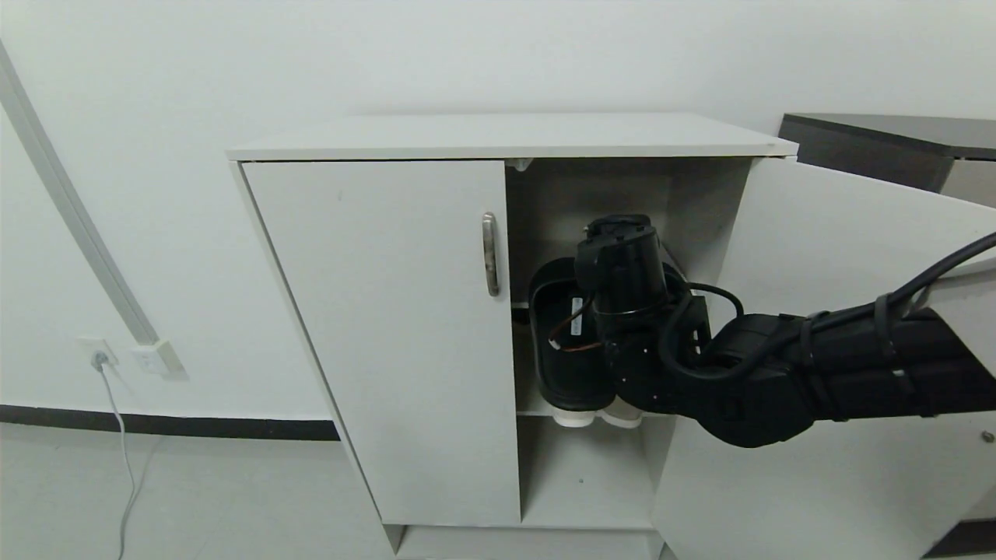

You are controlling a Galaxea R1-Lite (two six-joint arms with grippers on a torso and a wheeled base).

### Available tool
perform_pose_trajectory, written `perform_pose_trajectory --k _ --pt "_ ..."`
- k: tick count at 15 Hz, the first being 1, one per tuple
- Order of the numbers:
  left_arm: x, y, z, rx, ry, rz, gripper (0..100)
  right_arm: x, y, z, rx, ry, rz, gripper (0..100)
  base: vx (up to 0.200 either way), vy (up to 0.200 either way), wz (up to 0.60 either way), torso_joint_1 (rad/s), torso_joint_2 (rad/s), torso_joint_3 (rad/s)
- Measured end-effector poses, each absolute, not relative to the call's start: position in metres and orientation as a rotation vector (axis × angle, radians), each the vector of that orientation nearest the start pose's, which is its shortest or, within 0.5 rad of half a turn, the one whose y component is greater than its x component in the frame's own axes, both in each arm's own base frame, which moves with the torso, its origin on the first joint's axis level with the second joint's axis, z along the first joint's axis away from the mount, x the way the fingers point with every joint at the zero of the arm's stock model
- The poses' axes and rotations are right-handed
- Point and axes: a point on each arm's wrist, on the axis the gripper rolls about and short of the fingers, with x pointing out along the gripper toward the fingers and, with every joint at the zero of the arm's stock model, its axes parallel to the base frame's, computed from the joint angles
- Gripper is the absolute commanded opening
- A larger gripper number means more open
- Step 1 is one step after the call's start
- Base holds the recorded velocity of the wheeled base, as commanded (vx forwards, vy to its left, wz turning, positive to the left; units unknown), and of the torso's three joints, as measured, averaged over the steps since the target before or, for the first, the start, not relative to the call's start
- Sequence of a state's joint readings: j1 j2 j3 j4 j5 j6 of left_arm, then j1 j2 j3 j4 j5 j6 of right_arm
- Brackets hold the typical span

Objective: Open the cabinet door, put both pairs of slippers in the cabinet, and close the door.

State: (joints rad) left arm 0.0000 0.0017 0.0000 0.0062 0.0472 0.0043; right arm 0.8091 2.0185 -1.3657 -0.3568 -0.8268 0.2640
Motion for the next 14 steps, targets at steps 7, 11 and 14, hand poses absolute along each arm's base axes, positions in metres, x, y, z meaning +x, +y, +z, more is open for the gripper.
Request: perform_pose_trajectory --k 7,11,14 --pt "-0.023 0.001 0.075 0.004 0.007 0.047 0 0.299 0.278 0.195 0.023 0.212 -0.009 0 0.057 0.000 0.00 0.001 0.00 -0.001" --pt "-0.023 0.001 0.075 0.003 0.008 0.047 0 0.313 0.274 0.192 0.025 0.212 -0.026 0 0.000 0.000 0.00 0.000 0.00 0.000" --pt "-0.023 0.001 0.075 0.003 0.008 0.047 0 0.323 0.277 0.191 0.029 0.211 -0.020 0 0.000 0.000 0.00 0.000 0.00 0.000"
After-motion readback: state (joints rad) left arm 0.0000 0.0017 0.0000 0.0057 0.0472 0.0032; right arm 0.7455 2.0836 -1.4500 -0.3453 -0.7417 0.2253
